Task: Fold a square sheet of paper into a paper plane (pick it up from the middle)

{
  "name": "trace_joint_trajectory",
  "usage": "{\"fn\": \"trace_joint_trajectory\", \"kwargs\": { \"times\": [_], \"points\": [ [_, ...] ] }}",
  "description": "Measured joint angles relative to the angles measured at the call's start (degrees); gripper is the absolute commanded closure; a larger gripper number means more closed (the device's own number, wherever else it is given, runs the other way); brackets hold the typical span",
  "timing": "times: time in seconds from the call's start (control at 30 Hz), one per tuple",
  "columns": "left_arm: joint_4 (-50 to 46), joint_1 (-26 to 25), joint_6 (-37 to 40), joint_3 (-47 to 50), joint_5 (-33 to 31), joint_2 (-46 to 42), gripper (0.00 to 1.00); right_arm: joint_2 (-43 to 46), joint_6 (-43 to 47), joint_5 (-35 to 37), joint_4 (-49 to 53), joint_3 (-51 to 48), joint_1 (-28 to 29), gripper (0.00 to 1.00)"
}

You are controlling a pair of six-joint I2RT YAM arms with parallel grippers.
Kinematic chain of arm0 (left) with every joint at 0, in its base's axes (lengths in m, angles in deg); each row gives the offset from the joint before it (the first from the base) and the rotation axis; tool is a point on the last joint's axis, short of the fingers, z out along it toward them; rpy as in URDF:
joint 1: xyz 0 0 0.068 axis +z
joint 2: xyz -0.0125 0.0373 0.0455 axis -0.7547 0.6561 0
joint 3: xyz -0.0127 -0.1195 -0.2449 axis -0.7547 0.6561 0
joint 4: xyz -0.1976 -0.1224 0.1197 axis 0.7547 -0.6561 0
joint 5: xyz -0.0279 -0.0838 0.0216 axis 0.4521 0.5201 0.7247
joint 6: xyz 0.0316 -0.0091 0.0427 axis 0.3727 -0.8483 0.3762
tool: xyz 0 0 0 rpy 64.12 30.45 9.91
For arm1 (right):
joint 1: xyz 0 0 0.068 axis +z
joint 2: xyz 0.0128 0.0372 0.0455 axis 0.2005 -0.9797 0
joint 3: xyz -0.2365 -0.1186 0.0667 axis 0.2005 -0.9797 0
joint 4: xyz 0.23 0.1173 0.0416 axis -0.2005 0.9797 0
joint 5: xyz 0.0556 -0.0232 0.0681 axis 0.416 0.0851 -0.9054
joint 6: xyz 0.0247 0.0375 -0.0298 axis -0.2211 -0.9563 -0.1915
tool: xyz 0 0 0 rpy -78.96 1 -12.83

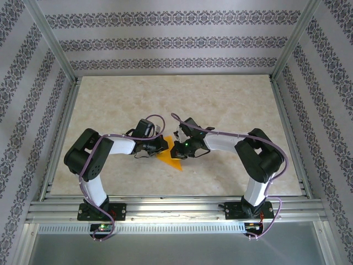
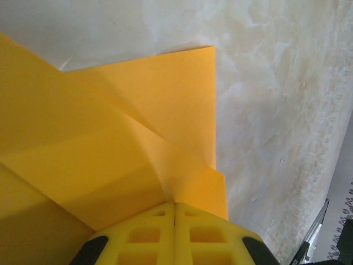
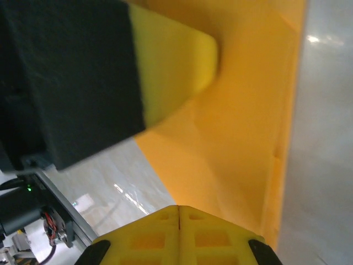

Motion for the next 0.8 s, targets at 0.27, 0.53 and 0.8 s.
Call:
{"fn": "trace_joint_trajectory", "kwargs": {
  "times": [0.27,0.53,0.8],
  "points": [
    [0.4,0.0,0.4,0.2,0.0,0.0,1.0,-5.5,-2.8,0.1,-5.0,0.9,0.2,0.96],
    [1.3,-0.2,0.4,0.7,0.8,0.1,1.0,-2.1,-3.2,-0.5,-15.1,-7.8,0.2,0.95],
    [1.4,-0.1,0.3,0.7,1.7,0.3,1.0,1.2,-4.2,-1.9,-20.9,-14.3,0.2,0.93]
  ]
}}
